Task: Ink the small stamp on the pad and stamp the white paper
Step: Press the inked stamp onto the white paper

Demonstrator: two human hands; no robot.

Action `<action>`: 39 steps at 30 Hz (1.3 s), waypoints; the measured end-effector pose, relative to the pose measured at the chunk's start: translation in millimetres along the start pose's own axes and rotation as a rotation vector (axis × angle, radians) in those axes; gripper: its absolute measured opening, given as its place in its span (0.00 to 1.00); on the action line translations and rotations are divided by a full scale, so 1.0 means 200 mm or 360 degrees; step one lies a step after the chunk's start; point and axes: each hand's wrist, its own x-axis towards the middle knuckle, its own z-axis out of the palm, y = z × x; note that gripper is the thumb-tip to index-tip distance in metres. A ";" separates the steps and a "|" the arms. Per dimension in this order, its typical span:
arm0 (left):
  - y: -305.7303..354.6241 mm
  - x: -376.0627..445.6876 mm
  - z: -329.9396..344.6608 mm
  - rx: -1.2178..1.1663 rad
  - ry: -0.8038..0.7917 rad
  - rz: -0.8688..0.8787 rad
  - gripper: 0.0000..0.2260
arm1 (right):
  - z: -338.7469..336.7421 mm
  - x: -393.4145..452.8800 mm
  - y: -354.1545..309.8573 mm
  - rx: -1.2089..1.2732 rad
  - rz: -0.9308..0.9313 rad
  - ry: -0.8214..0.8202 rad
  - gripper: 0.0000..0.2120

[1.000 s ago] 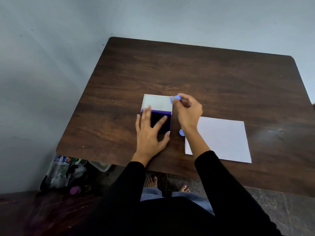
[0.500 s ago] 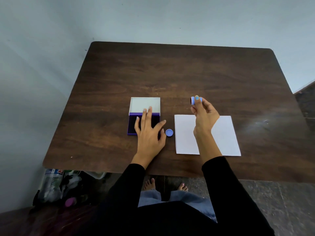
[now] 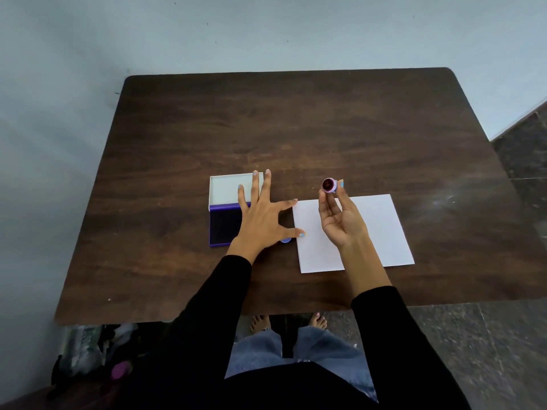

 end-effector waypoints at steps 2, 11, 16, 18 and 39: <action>-0.01 0.01 0.01 0.0021 -0.0028 0.0005 0.33 | 0.00 0.01 0.01 -0.0091 -0.0077 0.0018 0.08; 0.00 0.02 -0.01 -0.0043 -0.0115 -0.0044 0.33 | -0.01 0.06 0.11 -0.0880 -0.0805 0.0244 0.12; -0.04 0.02 -0.01 -0.0055 -0.0137 -0.0050 0.37 | -0.05 0.08 0.18 -0.1293 -0.1057 0.0320 0.12; -0.05 0.01 -0.01 -0.0070 -0.0133 -0.0066 0.37 | -0.05 0.08 0.19 -0.1355 -0.1100 0.0302 0.12; -0.02 0.00 -0.03 0.0092 -0.0059 0.0011 0.28 | -0.08 0.05 0.28 -0.2221 -0.1559 0.0215 0.13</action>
